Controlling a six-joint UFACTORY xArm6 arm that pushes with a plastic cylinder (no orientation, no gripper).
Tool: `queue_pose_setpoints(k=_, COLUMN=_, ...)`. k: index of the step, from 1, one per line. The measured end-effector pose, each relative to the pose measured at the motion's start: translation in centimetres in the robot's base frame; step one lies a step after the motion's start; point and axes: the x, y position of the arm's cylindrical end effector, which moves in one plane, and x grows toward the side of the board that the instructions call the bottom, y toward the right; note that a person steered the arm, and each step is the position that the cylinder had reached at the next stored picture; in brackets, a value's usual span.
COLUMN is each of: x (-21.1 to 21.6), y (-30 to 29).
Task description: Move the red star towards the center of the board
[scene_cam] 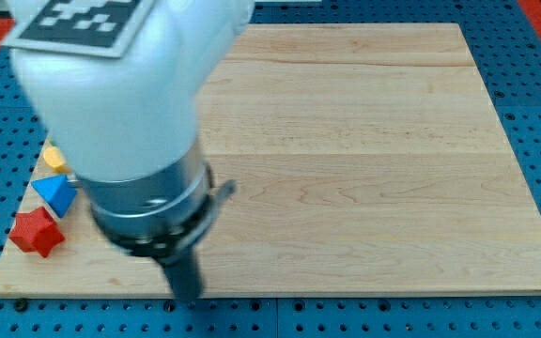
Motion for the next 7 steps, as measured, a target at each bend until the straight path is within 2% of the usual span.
queue_pose_setpoints(k=1, x=0.0, y=-11.1)
queue_pose_setpoints(k=2, x=-2.4, y=-18.0)
queue_pose_setpoints(k=3, x=-3.5, y=-18.7)
queue_pose_setpoints(k=7, x=-2.9, y=-18.4)
